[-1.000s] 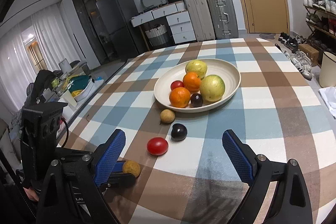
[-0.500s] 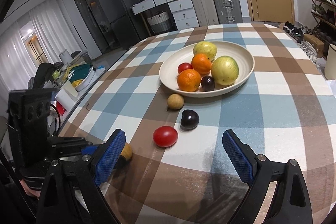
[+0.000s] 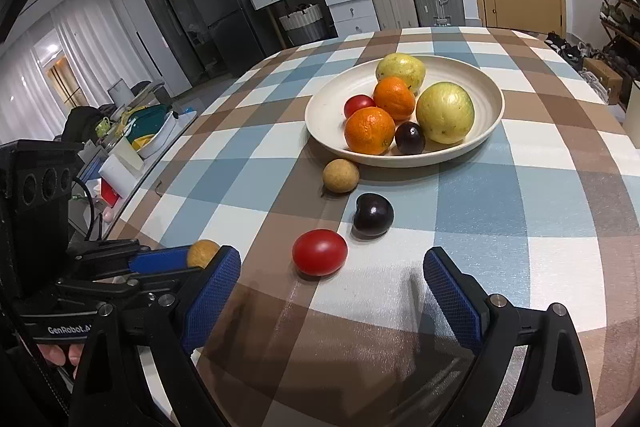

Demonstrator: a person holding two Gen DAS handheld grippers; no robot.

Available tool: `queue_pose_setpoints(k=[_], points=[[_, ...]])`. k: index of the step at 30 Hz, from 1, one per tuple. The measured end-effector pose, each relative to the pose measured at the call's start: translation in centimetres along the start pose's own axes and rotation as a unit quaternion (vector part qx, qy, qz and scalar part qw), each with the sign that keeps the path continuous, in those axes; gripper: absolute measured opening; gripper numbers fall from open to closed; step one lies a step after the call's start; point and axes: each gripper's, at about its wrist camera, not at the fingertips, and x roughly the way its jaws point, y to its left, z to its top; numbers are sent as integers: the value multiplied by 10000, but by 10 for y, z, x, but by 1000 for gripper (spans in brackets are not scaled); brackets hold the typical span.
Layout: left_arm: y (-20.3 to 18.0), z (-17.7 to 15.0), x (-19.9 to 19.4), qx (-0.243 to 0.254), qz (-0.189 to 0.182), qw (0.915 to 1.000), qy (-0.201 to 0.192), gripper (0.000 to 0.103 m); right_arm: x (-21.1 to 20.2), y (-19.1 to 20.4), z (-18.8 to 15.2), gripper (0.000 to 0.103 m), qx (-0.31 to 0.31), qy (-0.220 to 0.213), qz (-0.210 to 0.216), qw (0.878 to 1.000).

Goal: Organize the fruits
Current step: 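Grasp a small brown fruit with the left gripper while the right gripper grasps a red tomato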

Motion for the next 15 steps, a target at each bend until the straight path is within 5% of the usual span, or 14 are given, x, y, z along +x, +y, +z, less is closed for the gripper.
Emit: queue_pose_setpoints(k=[15], points=[[16, 2, -7, -172, -6, 9998, -92, 25, 15, 8, 2, 74, -139, 218, 103, 9996]])
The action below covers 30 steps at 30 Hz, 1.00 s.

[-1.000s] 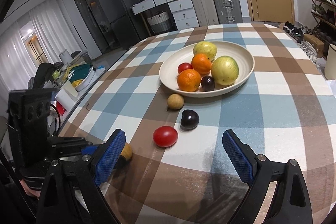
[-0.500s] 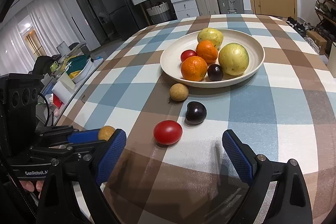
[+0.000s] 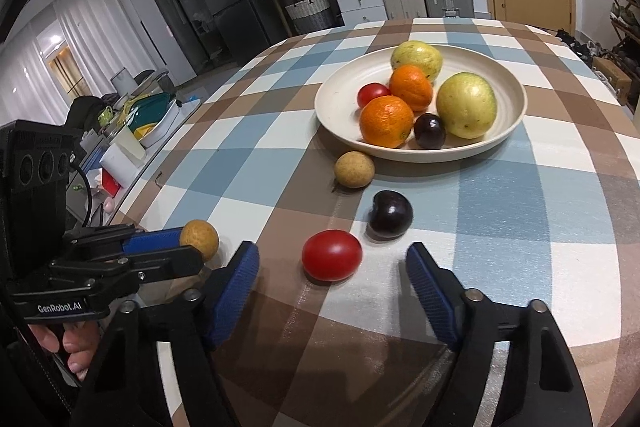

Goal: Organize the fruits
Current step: 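Grasp a small brown fruit with the left gripper while the right gripper grasps a red tomato, then carry the brown fruit and tomato onto the plate and open both grippers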

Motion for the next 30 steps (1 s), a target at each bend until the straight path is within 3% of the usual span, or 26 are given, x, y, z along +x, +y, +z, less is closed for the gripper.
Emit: queue_pose_setpoints(k=[1, 3, 9, 23, 30], points=[[1, 0, -1, -6, -12, 10000, -6, 25, 1, 1, 0, 73, -15, 13, 11, 10000], [1, 1, -2, -12, -9, 10000, -19, 25, 5, 3, 1, 58, -61, 81, 66, 9999], [0, 4, -2, -22, -29, 10000, -31, 25, 10, 5, 1, 32, -172, 202, 48, 9996], [-9, 34, 9, -48, -24, 10000, -74, 25, -13, -7, 17, 32, -130, -189, 183, 9996], [-21, 56, 22, -25, -47, 10000, -85, 25, -10, -22, 30, 32, 20, -60, 62, 10000]])
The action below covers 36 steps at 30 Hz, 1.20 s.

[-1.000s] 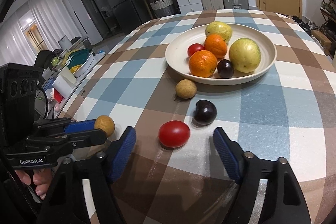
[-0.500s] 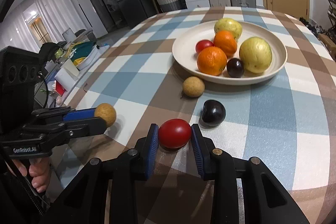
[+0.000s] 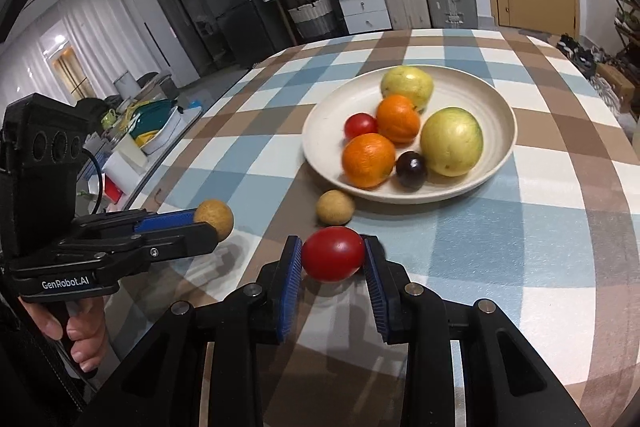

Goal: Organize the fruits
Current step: 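Carry the brown fruit and tomato onto the plate and open both grippers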

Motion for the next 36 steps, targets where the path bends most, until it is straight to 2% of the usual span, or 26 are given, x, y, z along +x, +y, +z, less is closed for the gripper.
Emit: queue_pose_setpoints(k=[9, 23, 36], points=[[-14, 38, 17, 126, 34, 9999, -1, 25, -3, -19, 17, 32, 82, -143, 100, 9998], [-26, 106, 51, 316, 15, 9995, 56, 25, -2, -51, 65, 32, 304, -401, 307, 9983], [-46, 153, 100, 616, -181, 9975, 310, 25, 8, -89, 96, 32, 471, -489, 169, 9975]])
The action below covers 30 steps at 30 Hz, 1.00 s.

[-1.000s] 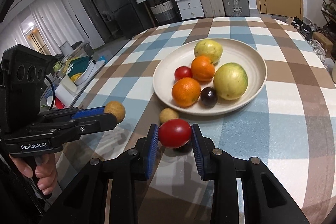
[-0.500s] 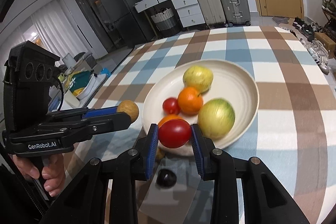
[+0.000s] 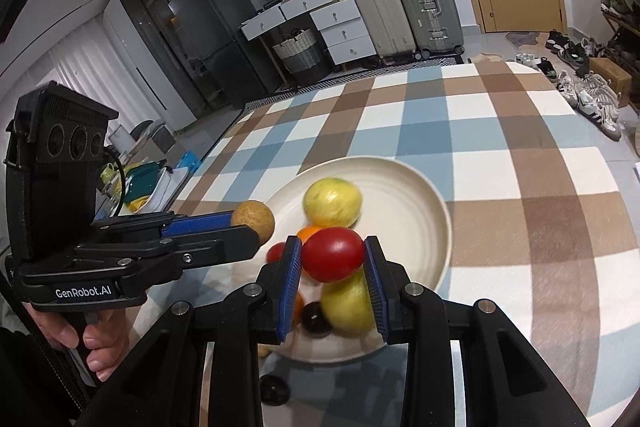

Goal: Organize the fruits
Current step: 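Carry the brown fruit and tomato onto the plate and open both grippers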

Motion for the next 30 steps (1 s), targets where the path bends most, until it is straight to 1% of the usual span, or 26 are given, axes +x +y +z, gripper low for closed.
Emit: queue_pose_setpoints(k=[7, 18, 21, 23, 28, 29, 30], points=[[-5, 14, 32, 95, -70, 9997, 225, 25, 7, -24, 13, 32, 188, -27, 4, 9998], [-5, 20, 64, 151, -99, 9987, 485, 25, 28, -48, 22, 32, 487, 80, 97, 9987], [-5, 21, 68, 166, -75, 9985, 511, 25, 33, -48, 23, 32, 431, 105, 69, 9990], [-6, 21, 69, 183, -73, 9985, 506, 25, 35, -47, 22, 32, 415, 122, 127, 9990], [-8, 21, 65, 231, -36, 9986, 474, 25, 34, -48, 22, 33, 512, 85, 131, 9986], [-8, 21, 63, 219, -30, 9987, 462, 25, 32, -48, 22, 36, 536, 58, 140, 9984], [-8, 21, 61, 202, -40, 9988, 447, 25, 30, -48, 22, 41, 551, 36, 138, 9984]])
